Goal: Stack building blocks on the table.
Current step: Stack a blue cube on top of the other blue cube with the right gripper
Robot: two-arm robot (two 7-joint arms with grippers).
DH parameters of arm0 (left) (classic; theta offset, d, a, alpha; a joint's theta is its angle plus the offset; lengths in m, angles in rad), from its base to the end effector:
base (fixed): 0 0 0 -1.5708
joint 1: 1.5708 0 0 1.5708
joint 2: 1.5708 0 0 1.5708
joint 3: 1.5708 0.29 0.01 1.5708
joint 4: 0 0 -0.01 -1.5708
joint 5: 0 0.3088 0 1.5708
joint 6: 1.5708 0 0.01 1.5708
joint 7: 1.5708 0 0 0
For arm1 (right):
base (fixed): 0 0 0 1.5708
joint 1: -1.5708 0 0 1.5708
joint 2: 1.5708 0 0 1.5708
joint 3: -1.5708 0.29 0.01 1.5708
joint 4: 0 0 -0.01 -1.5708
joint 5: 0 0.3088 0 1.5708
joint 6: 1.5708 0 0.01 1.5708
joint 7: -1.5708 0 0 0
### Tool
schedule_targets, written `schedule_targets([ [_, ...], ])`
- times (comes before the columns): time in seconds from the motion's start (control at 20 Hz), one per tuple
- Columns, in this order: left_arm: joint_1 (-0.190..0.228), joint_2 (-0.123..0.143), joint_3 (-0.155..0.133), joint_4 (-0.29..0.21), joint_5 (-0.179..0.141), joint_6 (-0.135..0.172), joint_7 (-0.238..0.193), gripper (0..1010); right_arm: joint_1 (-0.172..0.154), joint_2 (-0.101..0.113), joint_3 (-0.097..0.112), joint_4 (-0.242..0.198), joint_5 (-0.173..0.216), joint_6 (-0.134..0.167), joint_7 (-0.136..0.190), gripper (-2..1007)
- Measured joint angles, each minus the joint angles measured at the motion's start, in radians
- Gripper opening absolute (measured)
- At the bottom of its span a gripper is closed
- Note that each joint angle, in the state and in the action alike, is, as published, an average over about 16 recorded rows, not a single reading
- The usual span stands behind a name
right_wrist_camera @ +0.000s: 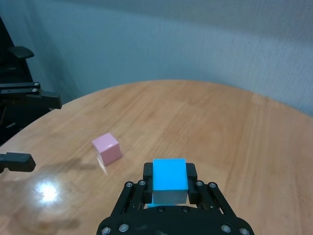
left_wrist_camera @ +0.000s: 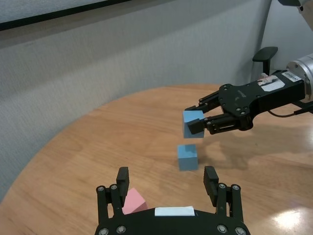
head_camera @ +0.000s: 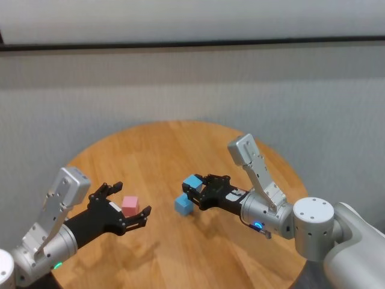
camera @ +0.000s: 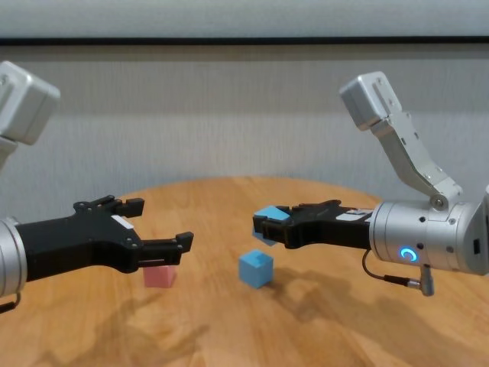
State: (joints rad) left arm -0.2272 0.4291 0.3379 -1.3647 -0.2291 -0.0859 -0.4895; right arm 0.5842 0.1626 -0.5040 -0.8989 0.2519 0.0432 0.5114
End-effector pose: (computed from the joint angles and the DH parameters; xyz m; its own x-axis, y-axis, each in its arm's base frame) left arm 0.3789 0.0552 -0.2976 0.6601 0.7225 0.2056 -0.7503 0.6473 0.1342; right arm 0.4660 0.0403 -0.3031 0.7209 -0.6928 0.0170 0.6705 0.6910 -0.2701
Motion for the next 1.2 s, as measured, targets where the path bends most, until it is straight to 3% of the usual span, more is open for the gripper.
schedule_targets([
  [0.55, 0.000, 0.000, 0.000, 0.000, 0.000, 0.000, 0.000, 1002, 0.004, -0.018, -0.002, 0.020, -0.010, -0.006, 0.004, 370],
  [1.2, 0.000, 0.000, 0.000, 0.000, 0.000, 0.000, 0.000, 1002, 0.000, -0.016, -0.006, 0.026, -0.022, 0.007, 0.011, 370],
])
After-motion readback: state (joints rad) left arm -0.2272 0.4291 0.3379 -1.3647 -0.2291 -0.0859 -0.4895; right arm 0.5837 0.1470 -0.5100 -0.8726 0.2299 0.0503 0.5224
